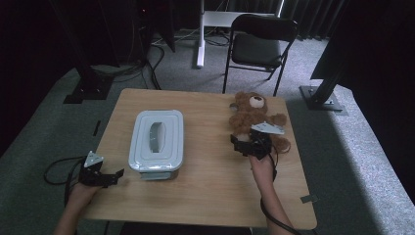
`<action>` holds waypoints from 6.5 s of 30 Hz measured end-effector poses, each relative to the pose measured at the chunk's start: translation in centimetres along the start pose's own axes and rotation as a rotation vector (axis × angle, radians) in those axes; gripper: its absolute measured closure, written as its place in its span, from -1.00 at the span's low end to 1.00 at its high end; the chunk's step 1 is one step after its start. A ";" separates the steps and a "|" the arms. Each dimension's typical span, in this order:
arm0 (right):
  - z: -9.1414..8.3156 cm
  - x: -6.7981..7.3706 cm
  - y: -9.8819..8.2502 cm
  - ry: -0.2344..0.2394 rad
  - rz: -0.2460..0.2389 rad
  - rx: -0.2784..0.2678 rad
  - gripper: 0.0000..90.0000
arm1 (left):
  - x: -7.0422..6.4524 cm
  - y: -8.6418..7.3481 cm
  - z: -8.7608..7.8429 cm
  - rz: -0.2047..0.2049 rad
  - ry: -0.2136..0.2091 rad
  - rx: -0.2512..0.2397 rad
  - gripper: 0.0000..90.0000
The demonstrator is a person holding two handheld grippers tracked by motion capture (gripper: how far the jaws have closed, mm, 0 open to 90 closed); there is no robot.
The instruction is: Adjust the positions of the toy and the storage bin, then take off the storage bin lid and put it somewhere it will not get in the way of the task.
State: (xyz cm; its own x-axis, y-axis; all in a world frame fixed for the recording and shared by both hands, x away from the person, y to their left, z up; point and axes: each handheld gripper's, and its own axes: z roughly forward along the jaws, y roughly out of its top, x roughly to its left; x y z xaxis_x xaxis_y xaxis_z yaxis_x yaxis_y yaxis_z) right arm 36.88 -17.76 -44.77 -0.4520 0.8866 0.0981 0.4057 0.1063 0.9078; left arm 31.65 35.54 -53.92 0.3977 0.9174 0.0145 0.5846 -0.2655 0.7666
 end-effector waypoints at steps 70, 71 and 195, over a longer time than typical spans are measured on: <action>13.1 2.9 -3.7 0.448 -0.060 0.299 -0.61 | -11.7 5.3 3.6 0.237 -0.163 0.090 -0.99; 12.9 2.7 -3.9 0.454 -0.057 0.295 -0.61 | -12.0 5.3 3.6 0.244 -0.168 0.086 -0.99; 3.0 12.7 3.4 0.418 -0.238 0.236 -0.42 | -3.0 -1.0 1.6 0.094 -0.070 0.089 -0.99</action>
State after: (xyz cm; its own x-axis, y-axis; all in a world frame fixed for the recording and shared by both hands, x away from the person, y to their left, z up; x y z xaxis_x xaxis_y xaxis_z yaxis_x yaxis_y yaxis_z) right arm 34.95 -4.75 -41.65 -0.8118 0.5755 0.0987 0.3992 0.4236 0.8131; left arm 31.01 32.56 -55.81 0.5001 0.8652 0.0362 0.6015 -0.3771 0.7043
